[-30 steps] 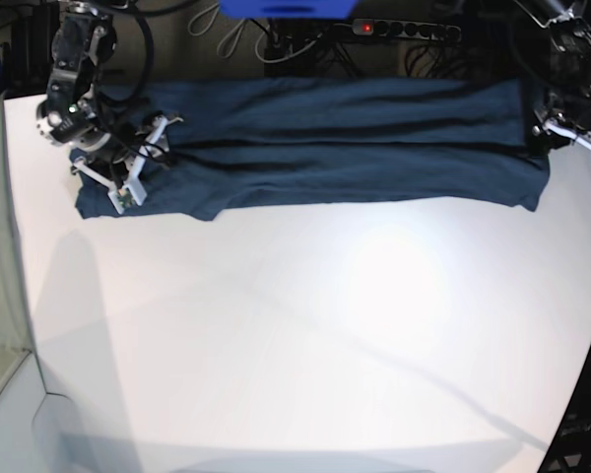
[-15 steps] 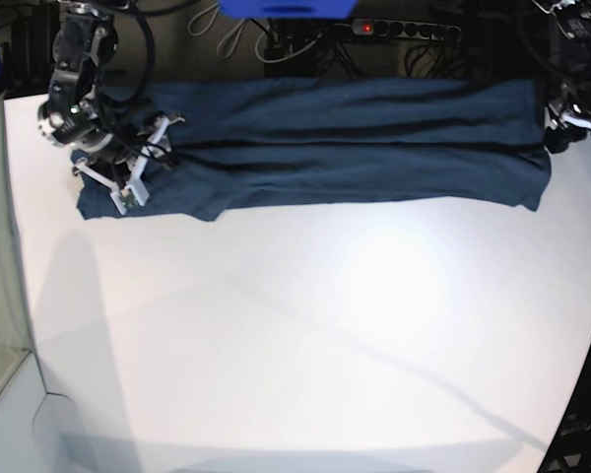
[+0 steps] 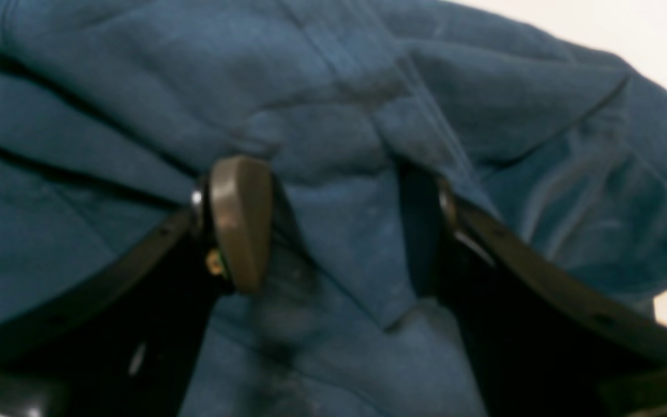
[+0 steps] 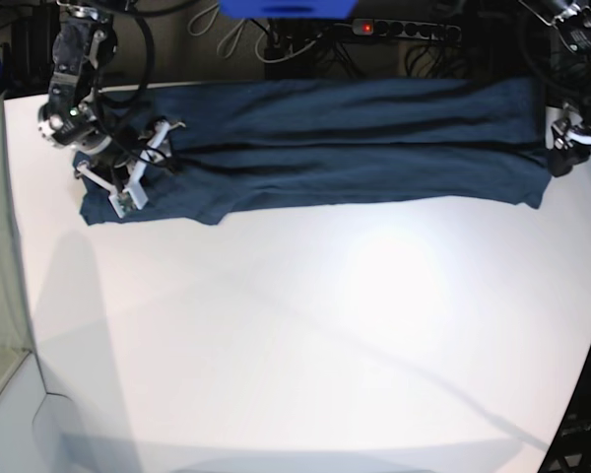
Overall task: Layout the t-shirt on the table in an organized manner, then fold the t-shirt properly
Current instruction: 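Grasp the folded shirt's end with the left gripper, then pull the folded end away from the right gripper to straighten it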
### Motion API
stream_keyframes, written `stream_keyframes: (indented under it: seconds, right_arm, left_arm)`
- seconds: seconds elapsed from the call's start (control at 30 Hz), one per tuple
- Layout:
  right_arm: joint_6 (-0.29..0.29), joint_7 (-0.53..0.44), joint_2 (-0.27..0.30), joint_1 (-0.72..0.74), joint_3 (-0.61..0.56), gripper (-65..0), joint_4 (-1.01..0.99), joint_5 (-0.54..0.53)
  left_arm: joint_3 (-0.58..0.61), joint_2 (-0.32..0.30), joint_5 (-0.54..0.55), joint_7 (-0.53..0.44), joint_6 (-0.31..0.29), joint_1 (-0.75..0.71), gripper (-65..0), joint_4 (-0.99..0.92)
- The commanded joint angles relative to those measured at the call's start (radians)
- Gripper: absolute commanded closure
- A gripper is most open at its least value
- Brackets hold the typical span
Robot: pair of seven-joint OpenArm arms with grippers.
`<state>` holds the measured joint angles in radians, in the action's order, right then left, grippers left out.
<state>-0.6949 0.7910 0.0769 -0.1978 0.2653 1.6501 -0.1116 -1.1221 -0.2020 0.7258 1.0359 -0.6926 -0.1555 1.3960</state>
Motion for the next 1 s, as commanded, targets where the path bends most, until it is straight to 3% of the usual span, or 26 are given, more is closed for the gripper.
stream_keyframes:
  seconds: [0.0,0.27,0.83,0.97]
  right_arm:
    - [-0.003,0.025,0.002,-0.002,-0.002,-36.3,0.0,0.005]
    - [-0.003,0.025,0.002,-0.002,-0.002,-36.3,0.0,0.005]
    - [-0.003,0.025,0.002,-0.002,-0.002,-36.3,0.003,0.005]
    - [-0.003,0.025,0.002,-0.002,-0.002,-36.3,0.003,0.005]
  left_arm:
    - [-0.005,-0.02,0.016,-0.019,-0.006,0.001,-32.6,0.015]
    - [-0.008,0.008,-0.127,-0.019,-0.006,0.027,-32.7,-0.005]
    - [0.037,0.016,-0.147,-0.022,-0.006,0.038,-32.7,-0.079]
    - [0.032,0.016,-0.217,-0.022,-0.006,0.04,-32.7,-0.082]
